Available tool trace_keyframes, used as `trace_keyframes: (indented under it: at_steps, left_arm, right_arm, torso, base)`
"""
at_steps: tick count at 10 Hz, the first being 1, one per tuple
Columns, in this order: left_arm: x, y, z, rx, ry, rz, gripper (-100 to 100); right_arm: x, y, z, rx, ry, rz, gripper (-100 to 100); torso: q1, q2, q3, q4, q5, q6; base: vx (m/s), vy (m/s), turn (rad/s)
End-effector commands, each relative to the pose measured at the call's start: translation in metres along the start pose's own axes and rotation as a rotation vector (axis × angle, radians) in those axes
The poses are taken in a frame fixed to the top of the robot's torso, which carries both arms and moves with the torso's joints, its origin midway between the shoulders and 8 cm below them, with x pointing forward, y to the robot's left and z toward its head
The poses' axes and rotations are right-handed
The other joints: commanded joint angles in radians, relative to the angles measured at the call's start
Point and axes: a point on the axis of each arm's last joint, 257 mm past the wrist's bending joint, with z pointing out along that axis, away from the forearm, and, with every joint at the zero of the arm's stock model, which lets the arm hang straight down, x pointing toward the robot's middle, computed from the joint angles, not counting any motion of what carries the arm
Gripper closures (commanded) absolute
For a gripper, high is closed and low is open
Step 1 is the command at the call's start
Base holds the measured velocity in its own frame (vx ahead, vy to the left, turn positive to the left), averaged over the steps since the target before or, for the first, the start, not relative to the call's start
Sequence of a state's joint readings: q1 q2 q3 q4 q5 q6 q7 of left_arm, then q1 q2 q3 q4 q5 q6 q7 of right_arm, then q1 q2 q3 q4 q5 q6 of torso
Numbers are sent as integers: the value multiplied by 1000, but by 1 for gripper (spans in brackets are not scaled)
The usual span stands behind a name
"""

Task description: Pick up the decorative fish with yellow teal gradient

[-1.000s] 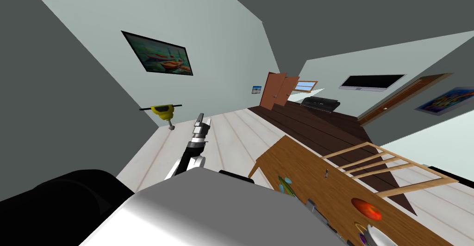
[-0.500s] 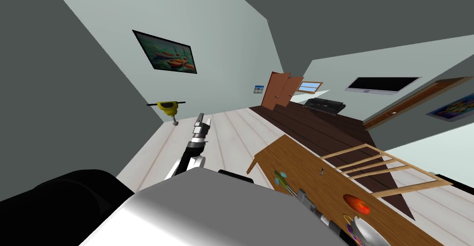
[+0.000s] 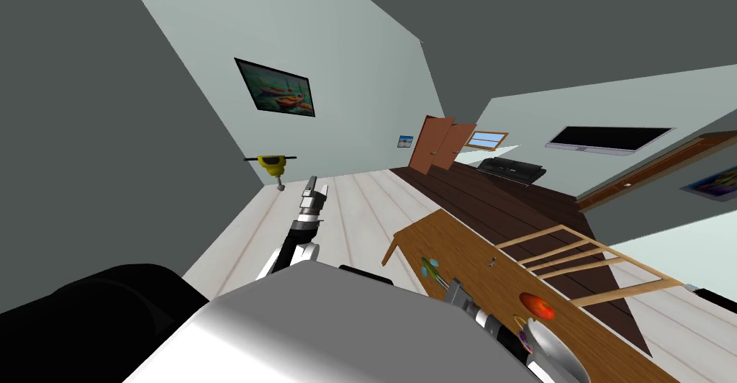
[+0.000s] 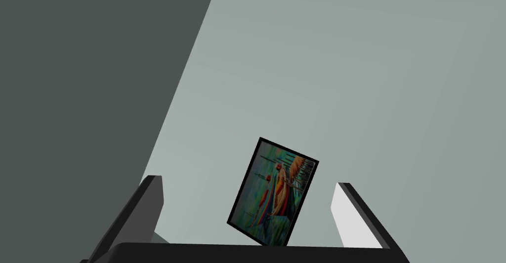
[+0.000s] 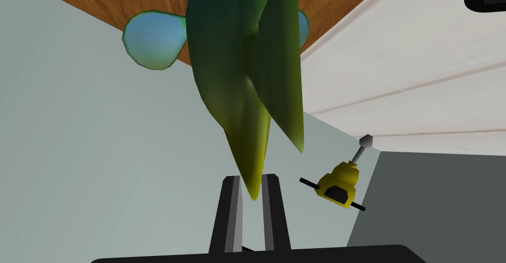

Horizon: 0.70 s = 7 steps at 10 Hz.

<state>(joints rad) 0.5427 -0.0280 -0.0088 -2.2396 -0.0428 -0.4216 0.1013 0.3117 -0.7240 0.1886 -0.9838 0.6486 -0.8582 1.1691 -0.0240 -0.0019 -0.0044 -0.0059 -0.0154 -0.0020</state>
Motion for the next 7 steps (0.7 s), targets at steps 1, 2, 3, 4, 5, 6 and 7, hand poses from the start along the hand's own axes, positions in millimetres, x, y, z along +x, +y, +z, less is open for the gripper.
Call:
trace_keyframes:
  at_steps: [1,2,3,4,5,6,7]
  left_arm:
    - [0,0,0,0,0,0,0]
    - [0,0,0,0,0,0,0]
    - [0,0,0,0,0,0,0]
    - [0,0,0,0,0,0,0]
    - [0,0,0,0,0,0,0]
    - [0,0,0,0,0,0,0]
    - [0,0,0,0,0,0,0]
  right_arm:
    - [-4,-4,10,2,13,20,100]
    - [3,-7,10,14,36,23,100]
    - [-14,-14,32,8,15,19,100]
    - [-7,-17,32,23,42,34,100]
    - [-25,-25,53,20,20,20,100]
    - [-17,-30,53,40,52,42,100]
    - [-14,-31,53,45,60,42,100]
  torso:
    - [0,0,0,0,0,0]
    - [-2,-1,-1,-1,0,1]
    - [-1,-6,-3,-1,0,2]
    - [0,-6,-3,-1,0,-1]
    - [0,-5,-3,-1,0,1]
    - [-1,-1,-1,0,0,0]
    - [-3,-2,-1,-1,0,1]
  base:
    - [-156,-95,88]
    - [-62,-54,-2]
    - [-121,-54,108]
    - [-135,-54,116]
    - [-198,-81,123]
    - [-167,-95,79]
    - [-59,-46,4]
